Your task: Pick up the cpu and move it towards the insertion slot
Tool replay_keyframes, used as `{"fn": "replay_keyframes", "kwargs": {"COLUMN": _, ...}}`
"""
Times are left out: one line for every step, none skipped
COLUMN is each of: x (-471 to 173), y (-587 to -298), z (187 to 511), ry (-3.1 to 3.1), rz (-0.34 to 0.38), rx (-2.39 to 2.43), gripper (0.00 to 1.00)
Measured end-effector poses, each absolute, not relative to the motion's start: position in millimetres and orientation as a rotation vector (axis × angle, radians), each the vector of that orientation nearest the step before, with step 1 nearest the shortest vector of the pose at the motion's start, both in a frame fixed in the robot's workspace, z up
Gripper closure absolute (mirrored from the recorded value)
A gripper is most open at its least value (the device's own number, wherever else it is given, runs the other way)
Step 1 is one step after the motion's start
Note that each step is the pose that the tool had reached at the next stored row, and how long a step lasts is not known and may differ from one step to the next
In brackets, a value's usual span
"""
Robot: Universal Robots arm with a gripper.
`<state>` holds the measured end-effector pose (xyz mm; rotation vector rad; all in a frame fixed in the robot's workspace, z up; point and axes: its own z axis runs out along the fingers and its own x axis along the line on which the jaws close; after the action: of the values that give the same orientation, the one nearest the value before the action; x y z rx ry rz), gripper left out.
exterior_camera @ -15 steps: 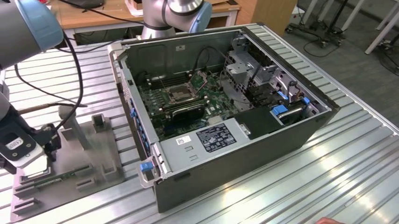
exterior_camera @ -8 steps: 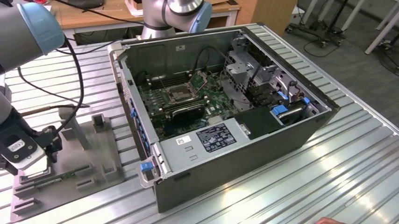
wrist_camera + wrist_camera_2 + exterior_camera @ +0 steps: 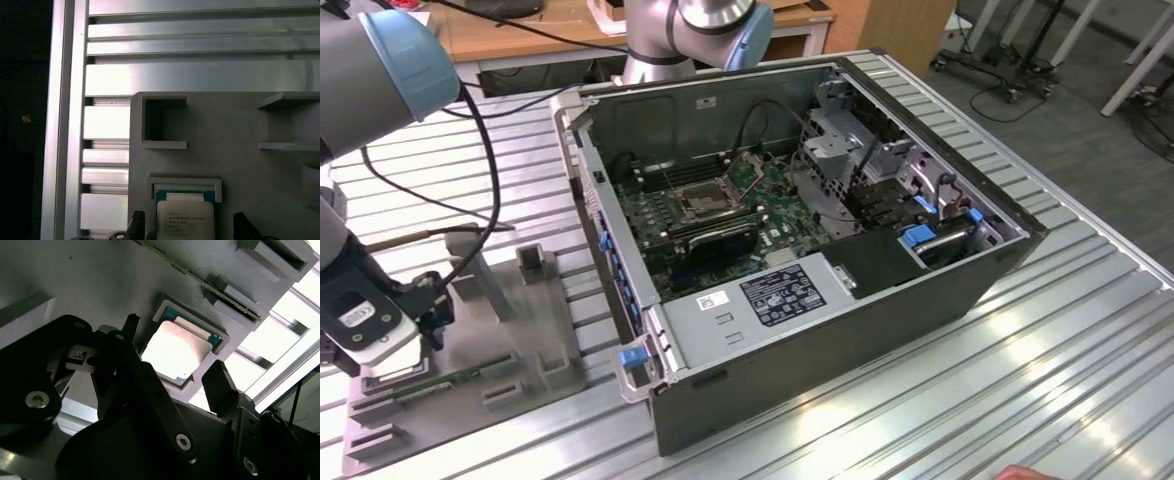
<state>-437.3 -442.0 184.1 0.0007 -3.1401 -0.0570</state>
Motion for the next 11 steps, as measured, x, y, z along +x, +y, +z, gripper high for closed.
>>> {"fn": "replay_keyframes", "kwargs": {"x": -437.3, "y": -441.8, "z": 183.9, "ry": -3.140, "rz": -0.057, "rx": 0.001, "gripper": 0.22}}
{"fn": "replay_keyframes", "kwargs": {"x": -437.3, "y": -441.5, "z": 183.9, "ry": -3.140, "rz": -0.057, "rx": 0.001, "gripper": 0.22}}
{"fn": "replay_keyframes", "kwargs": {"x": -437.3, "y": -441.1, "z": 183.8, "ry": -3.140, "rz": -0.057, "rx": 0.001, "gripper": 0.22}}
{"fn": "replay_keyframes", "kwargs": {"x": -437.4, "y": -440.9, "z": 183.8, "ry": -3.140, "rz": -0.057, "rx": 0.001, "gripper": 0.22}}
{"fn": "replay_keyframes", "kwargs": {"x": -437.4, "y": -441.0, "z": 183.8, "ry": -3.140, "rz": -0.057, "rx": 0.001, "gripper": 0.22}}
{"fn": "replay_keyframes", "kwargs": {"x": -437.4, "y": -440.9, "z": 183.3, "ry": -3.140, "rz": -0.057, "rx": 0.001, "gripper": 0.22}}
{"fn": "replay_keyframes", "kwargs": {"x": -437.4, "y": -440.9, "z": 182.7, "ry": -3.140, "rz": -0.057, "rx": 0.001, "gripper": 0.22}}
{"fn": "replay_keyframes", "kwargs": {"x": -437.5, "y": -440.9, "z": 182.1, "ry": -3.140, "rz": -0.057, "rx": 0.001, "gripper": 0.22}}
{"fn": "replay_keyframes", "kwargs": {"x": -437.5, "y": -440.9, "z": 181.9, "ry": -3.140, "rz": -0.057, "rx": 0.001, "gripper": 0.22}}
{"fn": "replay_keyframes", "kwargs": {"x": -437.5, "y": -440.9, "z": 181.9, "ry": -3.140, "rz": -0.057, "rx": 0.001, "gripper": 0.22}}
{"fn": "replay_keyframes", "kwargs": {"x": -437.5, "y": -440.9, "z": 181.9, "ry": -3.140, "rz": -0.057, "rx": 0.001, "gripper": 0.22}}
